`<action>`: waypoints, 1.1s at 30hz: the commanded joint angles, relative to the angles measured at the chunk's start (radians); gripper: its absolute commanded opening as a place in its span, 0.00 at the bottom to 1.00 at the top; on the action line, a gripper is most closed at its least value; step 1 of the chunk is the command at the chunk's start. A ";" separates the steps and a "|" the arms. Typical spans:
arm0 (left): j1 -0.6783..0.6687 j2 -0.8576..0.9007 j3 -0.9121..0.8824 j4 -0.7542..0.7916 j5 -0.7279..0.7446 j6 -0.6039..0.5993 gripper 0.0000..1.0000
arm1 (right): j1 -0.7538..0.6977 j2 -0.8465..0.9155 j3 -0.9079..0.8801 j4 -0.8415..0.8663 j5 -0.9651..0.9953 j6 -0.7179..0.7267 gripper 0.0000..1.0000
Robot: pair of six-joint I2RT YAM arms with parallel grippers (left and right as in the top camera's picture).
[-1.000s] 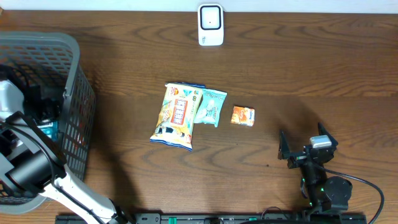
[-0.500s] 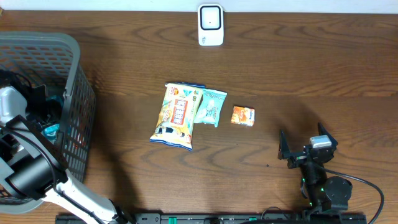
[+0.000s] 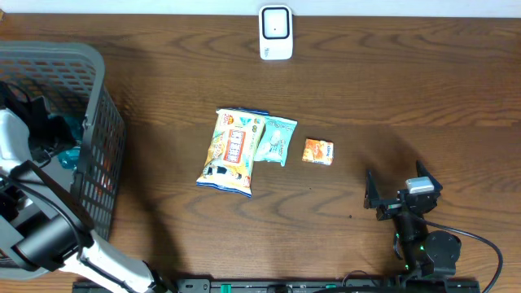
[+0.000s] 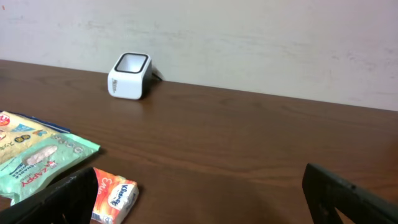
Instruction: Scan the item barcode
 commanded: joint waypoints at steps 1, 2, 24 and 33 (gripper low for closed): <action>0.001 -0.110 0.020 0.002 -0.042 -0.020 0.38 | 0.005 -0.006 -0.003 -0.002 0.000 -0.002 0.99; 0.001 -0.144 0.020 0.010 -0.042 -0.020 0.38 | 0.005 -0.006 -0.003 -0.002 0.000 -0.002 0.99; -0.004 -0.027 -0.014 0.017 -0.042 -0.156 0.98 | 0.005 -0.006 -0.003 -0.002 0.000 -0.002 0.99; -0.005 0.093 -0.014 -0.007 -0.041 -0.203 0.98 | 0.005 -0.006 -0.003 -0.002 0.000 -0.002 0.99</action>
